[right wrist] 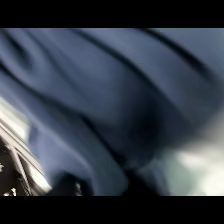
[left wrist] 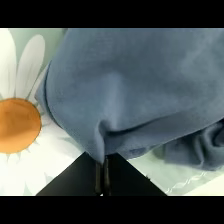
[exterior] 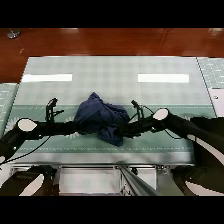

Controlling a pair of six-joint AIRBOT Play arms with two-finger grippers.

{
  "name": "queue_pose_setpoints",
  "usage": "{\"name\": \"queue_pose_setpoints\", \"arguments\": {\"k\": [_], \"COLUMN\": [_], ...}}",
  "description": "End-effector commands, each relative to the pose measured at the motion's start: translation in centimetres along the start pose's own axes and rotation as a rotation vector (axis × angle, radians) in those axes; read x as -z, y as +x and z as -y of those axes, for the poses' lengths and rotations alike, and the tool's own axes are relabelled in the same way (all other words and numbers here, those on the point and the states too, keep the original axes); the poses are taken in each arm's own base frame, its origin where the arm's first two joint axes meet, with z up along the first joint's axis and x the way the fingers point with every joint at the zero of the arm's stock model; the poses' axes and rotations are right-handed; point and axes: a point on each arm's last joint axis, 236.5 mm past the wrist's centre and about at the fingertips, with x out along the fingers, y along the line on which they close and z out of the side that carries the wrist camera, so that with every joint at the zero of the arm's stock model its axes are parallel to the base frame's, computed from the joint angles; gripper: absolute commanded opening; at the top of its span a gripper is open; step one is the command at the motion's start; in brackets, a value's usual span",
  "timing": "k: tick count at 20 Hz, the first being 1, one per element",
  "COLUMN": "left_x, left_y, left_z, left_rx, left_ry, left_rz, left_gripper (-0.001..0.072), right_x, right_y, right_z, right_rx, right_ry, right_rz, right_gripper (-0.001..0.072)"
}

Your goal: Fold the shirts.

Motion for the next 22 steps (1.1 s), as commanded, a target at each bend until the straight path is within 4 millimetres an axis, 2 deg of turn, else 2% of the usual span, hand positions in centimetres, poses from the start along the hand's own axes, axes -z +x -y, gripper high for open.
{"name": "queue_pose_setpoints", "arguments": {"k": [1, 3, 5, 7, 8, 9, 10, 11, 12, 13, 15, 17, 19, 20, 22], "left_x": [-1.7, -4.7, -10.0, -15.8, -18.2, -19.8, -20.7, -20.7, -20.2, -19.4, -17.7, -15.3, -12.7, -11.2, -8.8], "left_y": [-0.6, -2.9, -7.4, -14.3, -18.4, -22.3, -26.6, -30.3, -33.7, -37.1, -42.4, -46.4, -49.0, -49.9, -50.3], "left_z": [1.2, 3.6, 7.3, 12.1, 15.0, 17.8, 20.8, 23.5, 25.7, 27.4, 28.9, 29.3, 30.4, 31.1, 31.7], "left_rx": [0.026, 0.067, 0.105, 0.134, 0.149, 0.164, 0.184, 0.198, 0.198, 0.176, 0.078, -0.022, -0.064, -0.066, -0.061], "left_ry": [0.028, 0.085, 0.169, 0.28, 0.345, 0.408, 0.47, 0.537, 0.604, 0.674, 0.767, 0.79, 0.825, 0.843, 0.859], "left_rz": [0.043, 0.097, 0.239, 0.437, 0.54, 0.632, 0.718, 0.779, 0.832, 0.885, 0.972, 1.037, 1.109, 1.14, 1.148], "left_gripper": [0.0019, 0.0019, 0.0018, 0.0019, 0.0018, 0.0019, 0.0019, 0.0019, 0.0019, 0.0019, 0.0019, 0.0019, 0.0019, 0.0019, 0.0018], "right_x": [-1.6, -4.1, -8.9, -13.6, -15.0, -15.2, -13.8, -11.8, -9.2, -6.7, -2.3, 2.2, 5.8, 7.2, 8.9], "right_y": [0.9, -2.4, -8.9, -18.4, -23.8, -28.5, -32.9, -36.5, -39.9, -42.9, -47.3, -50.1, -51.5, -51.9, -52.1], "right_z": [-2.8, -4.9, -7.8, -12.4, -15.3, -18.2, -21.7, -24.5, -26.3, -27.2, -26.8, -25.3, -24.7, -24.9, -24.9], "right_rx": [-0.046, -0.058, -0.022, 0.028, 0.053, 0.071, 0.069, 0.086, 0.142, 0.224, 0.37, 0.484, 0.528, 0.527, 0.52], "right_ry": [-0.106, -0.198, -0.281, -0.397, -0.468, -0.547, -0.645, -0.736, -0.817, -0.874, -0.9, -0.881, -0.878, -0.889, -0.897], "right_rz": [-0.02, 0.005, 0.13, 0.336, 0.449, 0.54, 0.616, 0.678, 0.745, 0.812, 0.934, 1.007, 1.057, 1.078, 1.094], "right_gripper": [0.0025, 0.0024, 0.0024, 0.0024, 0.0024, 0.0024, 0.0024, 0.0024, 0.0024, 0.0024, 0.0024, 0.0024, 0.0024, 0.0024, 0.0024]}}
